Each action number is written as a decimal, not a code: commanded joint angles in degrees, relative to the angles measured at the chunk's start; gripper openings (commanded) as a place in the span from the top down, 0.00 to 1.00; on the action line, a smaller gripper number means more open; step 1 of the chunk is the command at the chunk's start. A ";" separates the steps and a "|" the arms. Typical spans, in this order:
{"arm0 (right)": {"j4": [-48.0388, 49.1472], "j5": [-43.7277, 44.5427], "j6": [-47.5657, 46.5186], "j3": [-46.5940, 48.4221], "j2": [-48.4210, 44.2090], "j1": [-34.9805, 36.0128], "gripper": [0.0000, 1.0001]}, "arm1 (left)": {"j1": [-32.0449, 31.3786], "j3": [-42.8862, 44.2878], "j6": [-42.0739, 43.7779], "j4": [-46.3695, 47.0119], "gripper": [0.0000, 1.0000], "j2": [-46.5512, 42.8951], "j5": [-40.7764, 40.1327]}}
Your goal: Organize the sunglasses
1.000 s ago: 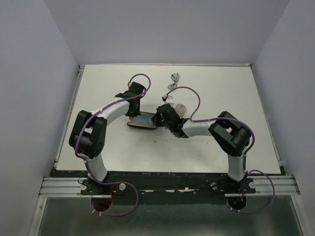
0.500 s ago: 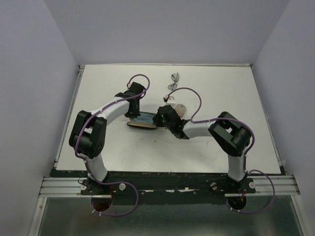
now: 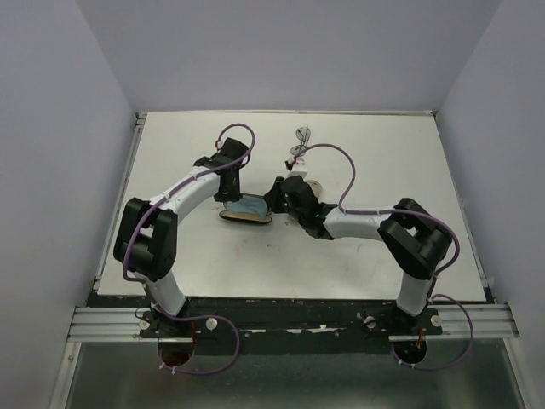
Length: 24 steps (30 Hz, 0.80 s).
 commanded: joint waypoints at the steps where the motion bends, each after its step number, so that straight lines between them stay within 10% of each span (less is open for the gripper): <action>1: -1.14 -4.59 -1.27 0.72 0.71 -0.13 0.78 | 0.31 -2.91 0.17 5.41 0.72 -4.16 9.01; 8: -2.98 -6.28 -2.67 5.39 6.34 0.14 0.84 | 0.31 -1.44 -0.79 7.90 0.90 0.30 13.08; 24: -6.06 4.18 -4.25 6.98 9.07 0.05 0.84 | 2.41 2.08 -3.25 5.79 0.93 7.69 9.04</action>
